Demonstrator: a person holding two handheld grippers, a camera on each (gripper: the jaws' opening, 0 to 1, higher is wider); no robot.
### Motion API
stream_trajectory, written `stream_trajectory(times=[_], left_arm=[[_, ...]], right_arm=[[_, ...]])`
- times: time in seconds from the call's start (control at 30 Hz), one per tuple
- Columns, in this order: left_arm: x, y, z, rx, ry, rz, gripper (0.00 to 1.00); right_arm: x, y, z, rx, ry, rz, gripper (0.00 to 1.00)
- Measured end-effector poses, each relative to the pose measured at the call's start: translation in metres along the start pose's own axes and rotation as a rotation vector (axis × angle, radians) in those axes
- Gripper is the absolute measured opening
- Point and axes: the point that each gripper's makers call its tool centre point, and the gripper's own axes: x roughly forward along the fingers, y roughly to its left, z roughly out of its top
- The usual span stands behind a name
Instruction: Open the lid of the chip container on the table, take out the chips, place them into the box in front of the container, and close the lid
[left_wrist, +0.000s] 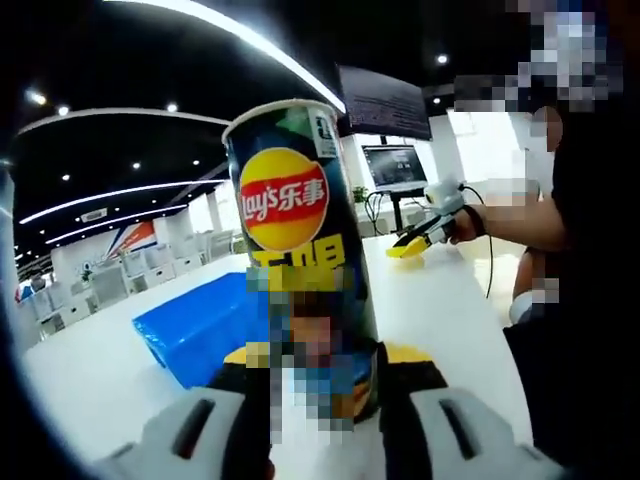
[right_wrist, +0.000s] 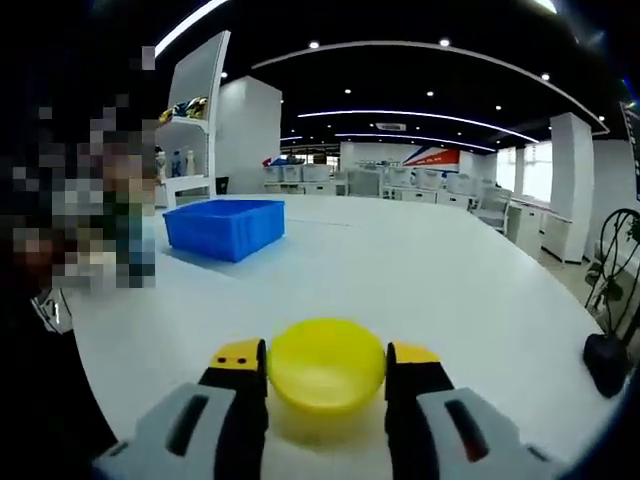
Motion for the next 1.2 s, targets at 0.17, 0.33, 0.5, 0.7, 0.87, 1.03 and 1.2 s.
stream_trajectory(times=[0.17,0.33,0.5,0.7,0.87,1.03,1.2], left_arm=[[0.002,-0.001,0.011,-0.043,-0.067,-0.022,0.53],[0.014,0.0,0.025,-0.052,-0.123,-0.025,0.6],[0.031,0.001,0.035,-0.094,-0.195,-0.045,0.7],[0.044,0.003,0.032,-0.144,-0.212,-0.027,0.55],[0.045,-0.002,0.033,-0.154,-0.209,-0.047,0.54],[0.043,-0.006,0.033,-0.16,-0.208,-0.061,0.53],[0.043,-0.007,0.033,-0.163,-0.206,-0.068,0.53]], right_arm=[[-0.002,0.01,0.016,-0.012,-0.029,0.027,0.46],[-0.004,0.017,0.033,-0.022,-0.059,0.046,0.46],[-0.003,0.025,0.044,-0.034,-0.08,0.06,0.46],[-0.004,0.033,0.05,-0.041,-0.093,0.071,0.46],[-0.006,0.037,0.058,-0.038,-0.112,0.084,0.46],[-0.006,0.046,0.072,-0.049,-0.132,0.112,0.46],[-0.006,0.071,0.097,-0.069,-0.162,0.205,0.46]])
